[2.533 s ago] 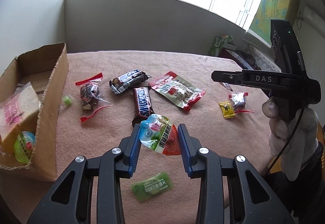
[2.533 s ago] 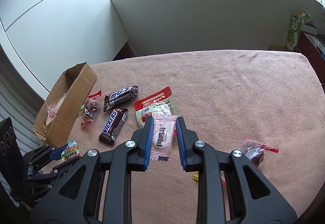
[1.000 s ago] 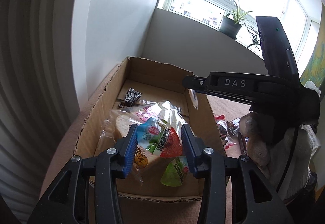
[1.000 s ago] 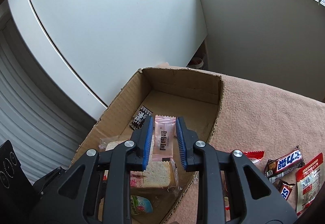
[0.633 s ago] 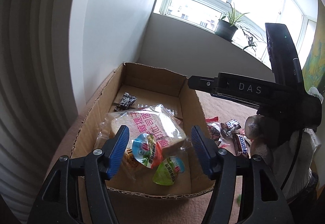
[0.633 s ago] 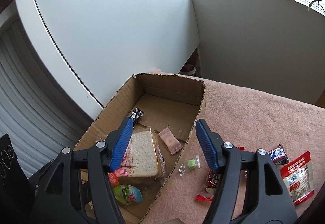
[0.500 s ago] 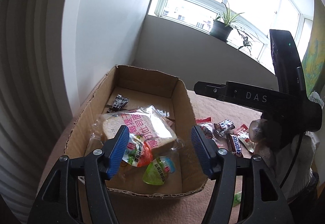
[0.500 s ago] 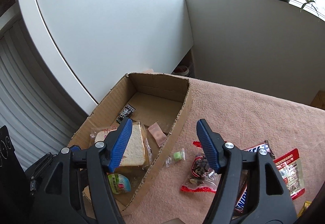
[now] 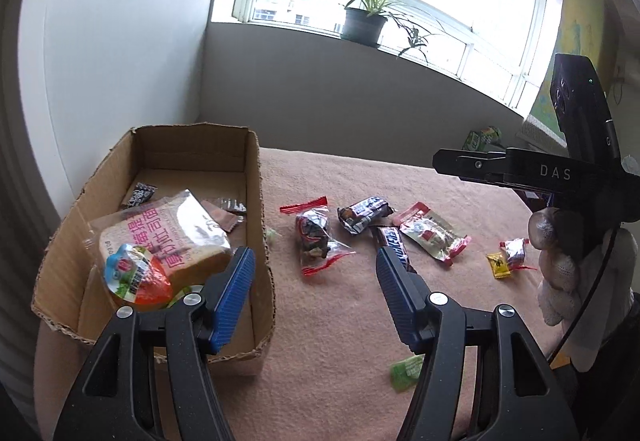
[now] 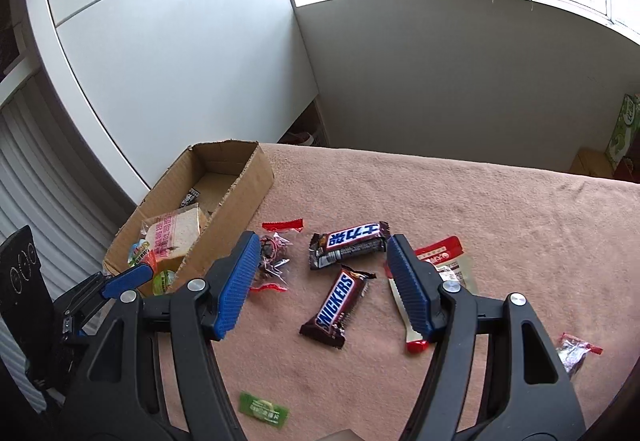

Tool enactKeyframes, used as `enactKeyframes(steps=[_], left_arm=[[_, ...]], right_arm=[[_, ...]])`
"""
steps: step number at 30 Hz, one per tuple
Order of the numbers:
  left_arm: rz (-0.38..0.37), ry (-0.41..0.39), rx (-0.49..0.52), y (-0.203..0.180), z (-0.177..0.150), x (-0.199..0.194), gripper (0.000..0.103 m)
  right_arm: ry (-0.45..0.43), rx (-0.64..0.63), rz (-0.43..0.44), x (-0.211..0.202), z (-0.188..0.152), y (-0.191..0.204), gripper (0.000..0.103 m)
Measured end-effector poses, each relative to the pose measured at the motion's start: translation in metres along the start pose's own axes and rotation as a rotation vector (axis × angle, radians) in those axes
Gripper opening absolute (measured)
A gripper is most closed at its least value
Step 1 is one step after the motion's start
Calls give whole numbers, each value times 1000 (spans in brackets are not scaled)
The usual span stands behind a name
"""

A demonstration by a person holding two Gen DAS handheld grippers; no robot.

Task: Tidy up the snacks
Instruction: 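Withdraw both open grippers from the box toward the remaining snacks, then grasp the green candy with the left gripper while the right grasps the dark jerky bag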

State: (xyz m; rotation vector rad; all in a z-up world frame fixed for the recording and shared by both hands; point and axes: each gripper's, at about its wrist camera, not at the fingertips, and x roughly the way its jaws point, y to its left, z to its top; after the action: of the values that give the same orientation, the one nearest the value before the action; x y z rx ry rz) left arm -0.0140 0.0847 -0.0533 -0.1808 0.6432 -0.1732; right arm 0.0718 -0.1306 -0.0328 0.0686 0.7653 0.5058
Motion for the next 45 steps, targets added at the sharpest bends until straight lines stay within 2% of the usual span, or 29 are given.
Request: enactKeyframes(steps=[7,11,17,22,27,33,36,39,41,45], left_arm=[[-91,98,76,-20,-19,19,63],[-112,125,124,-32,-26,24,63],[-145,179,206,-51,-45,28,63],[-147,194,235,-55,-51,29,63],[-162,212,257,-59,-56,31,63],[-140,249,354,-68,-70,39,63],[-128,248,344,-65,-69,39,63],[-96,245,306,-60,-65,41,53],[-73,242,287,-55,-62,42,40],[-61,244,283,-54,-63,41,37]], right_arm=[[19,131,-134,-26,-39,-90,68],[13,248,-196,-42,-54,-140,68],[26,378,-200,-56,-80,-182,68],[71,446,-140,-50,-99,-193,68],[90,441,-99,-44,-100,-186,68],[107,418,-90,-35,-99,-175,68],[114,416,-92,-32,-99,-175,68],[117,416,-95,-30,-98,-174,68],[119,408,-102,-28,-98,-172,68],[124,378,-132,-24,-96,-167,68]])
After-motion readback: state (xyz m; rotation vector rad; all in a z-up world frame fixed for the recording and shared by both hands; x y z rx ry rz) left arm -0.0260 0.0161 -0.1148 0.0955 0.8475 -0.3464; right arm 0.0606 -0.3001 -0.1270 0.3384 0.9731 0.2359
